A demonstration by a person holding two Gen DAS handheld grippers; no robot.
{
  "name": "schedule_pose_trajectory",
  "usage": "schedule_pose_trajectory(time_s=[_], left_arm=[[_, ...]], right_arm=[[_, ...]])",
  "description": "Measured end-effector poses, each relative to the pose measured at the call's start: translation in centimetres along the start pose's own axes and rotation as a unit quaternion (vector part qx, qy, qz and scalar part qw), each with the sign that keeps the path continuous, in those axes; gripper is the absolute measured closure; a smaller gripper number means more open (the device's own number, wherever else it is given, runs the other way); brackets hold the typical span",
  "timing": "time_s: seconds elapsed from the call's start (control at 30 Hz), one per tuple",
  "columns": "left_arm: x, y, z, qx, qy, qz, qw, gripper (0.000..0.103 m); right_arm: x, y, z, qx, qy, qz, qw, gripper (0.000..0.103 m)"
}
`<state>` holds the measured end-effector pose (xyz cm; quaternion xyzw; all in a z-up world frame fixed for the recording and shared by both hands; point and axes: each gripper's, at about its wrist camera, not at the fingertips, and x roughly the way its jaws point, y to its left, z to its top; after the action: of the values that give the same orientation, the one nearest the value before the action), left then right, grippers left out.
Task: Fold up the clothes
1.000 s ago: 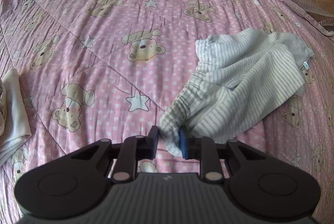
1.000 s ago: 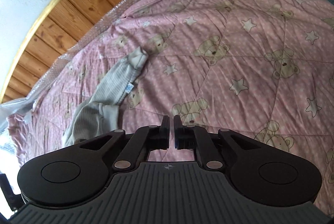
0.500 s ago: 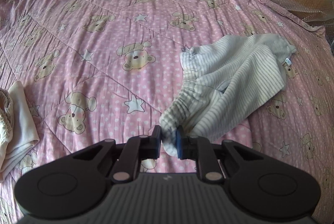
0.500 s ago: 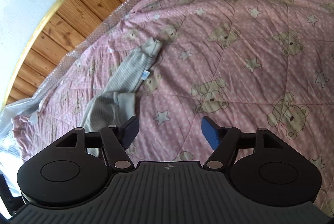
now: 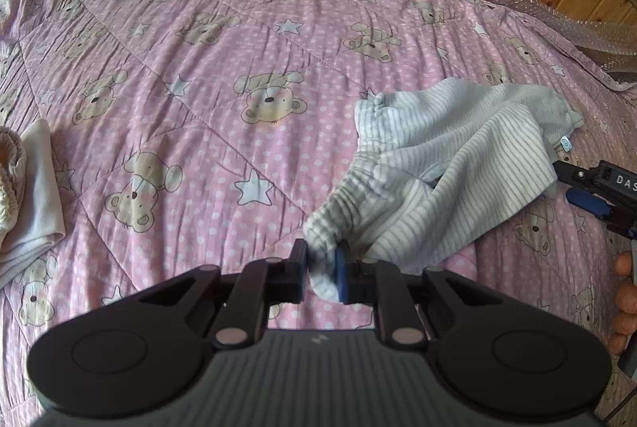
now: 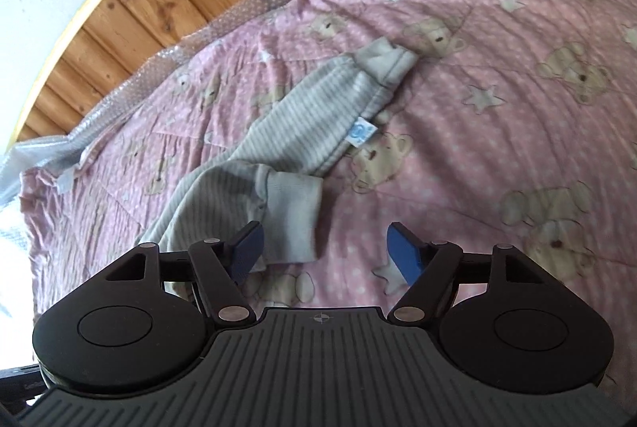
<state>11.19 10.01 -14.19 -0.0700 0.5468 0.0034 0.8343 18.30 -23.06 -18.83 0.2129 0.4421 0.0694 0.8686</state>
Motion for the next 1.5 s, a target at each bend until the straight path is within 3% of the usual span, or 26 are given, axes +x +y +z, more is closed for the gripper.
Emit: schedule_pose_trajectory(time_s=[0.03, 0.1, 0.27, 0.4, 0.57, 0.63, 0.67, 0.7, 0.77, 0.87, 0.93, 1.1, 1.2, 1.23, 1.27, 1.3, 1.33, 1.5], left_arm=[[-0.1, -0.1, 0.0, -0.004, 0.0, 0.001, 1.0, 0.089], [-0.4, -0.2, 0.0, -0.005, -0.005, 0.001, 1.0, 0.089], [-2.0, -0.2, -0.5, 0.021, -0.015, -0.018, 0.9995, 0.089], [-1.6, -0.7, -2.1, 0.048, -0.002, -0.026, 0.9985, 0.087], [-0.8, -1.0, -3.6, 0.066, 0.031, -0.022, 0.9971, 0.085], [-1.6, -0.1, -3.9, 0.07, 0.03, -0.036, 0.9964, 0.074], [-2.2, 0.6, -4.0, 0.07, 0.026, -0.042, 0.9963, 0.061], [-2.8, 1.4, -3.9, 0.068, 0.019, -0.047, 0.9964, 0.055], [-4.1, 3.1, -3.1, 0.052, 0.002, -0.05, 0.9974, 0.055], [-4.5, 5.1, -0.3, 0.002, -0.027, -0.053, 0.9982, 0.055], [-3.3, 4.7, 2.3, -0.005, -0.04, -0.05, 0.998, 0.055], [2.5, -0.3, 7.6, 0.051, -0.04, -0.042, 0.997, 0.054], [4.7, -2.7, 8.7, 0.088, -0.036, -0.04, 0.9947, 0.055], [5.2, -3.4, 8.7, 0.101, -0.036, -0.032, 0.9937, 0.058], [5.5, -3.8, 8.5, 0.111, -0.036, -0.021, 0.993, 0.08], [5.8, -4.1, 8.3, 0.117, -0.034, -0.01, 0.9925, 0.097], [5.8, -4.1, 8.3, 0.117, -0.037, 0.002, 0.9924, 0.097], [4.8, -1.6, 10.9, 0.058, -0.078, 0.058, 0.9935, 0.099]], right_arm=[[0.5, 0.6, 0.2, -0.025, 0.003, 0.0, 1.0, 0.041], [0.1, 1.3, 0.7, -0.058, 0.014, 0.015, 0.998, 0.103], [-5.6, -0.9, 2.1, -0.079, 0.002, 0.046, 0.996, 0.103], [-9.1, -6.6, 2.3, -0.074, 0.016, -0.018, 0.997, 0.103], [-8.2, -10.1, 2.1, -0.073, 0.07, -0.071, 0.992, 0.103], [-8.3, -9.6, 1.8, -0.091, 0.073, -0.055, 0.992, 0.095], [-8.4, -9.2, 1.6, -0.101, 0.073, -0.045, 0.991, 0.089], [-8.3, -8.4, 1.5, -0.11, 0.07, -0.032, 0.991, 0.076], [-8.1, -6.6, 1.4, -0.128, 0.061, -0.005, 0.99, 0.049], [-5.7, -5.3, 3.6, -0.147, 0.043, -0.013, 0.988, 0.046], [-4.1, -4.4, 5.2, -0.159, 0.032, -0.019, 0.987, 0.045], [0.3, -2.8, 9.2, -0.186, 0.008, -0.041, 0.982, 0.029], [3.4, -3.2, 11.2, -0.19, 0.021, -0.061, 0.98, 0.029], [4.2, -3.3, 11.4, -0.192, 0.034, -0.059, 0.979, 0.032], [4.9, -3.5, 11.6, -0.194, 0.047, -0.056, 0.978, 0.051], [5.7, -3.6, 11.7, -0.196, 0.06, -0.054, 0.977, 0.09], [5.9, -3.6, 11.8, -0.199, 0.065, -0.053, 0.976, 0.1], [3.3, -2.2, 12.0, -0.191, 0.024, -0.008, 0.981, 0.103]])
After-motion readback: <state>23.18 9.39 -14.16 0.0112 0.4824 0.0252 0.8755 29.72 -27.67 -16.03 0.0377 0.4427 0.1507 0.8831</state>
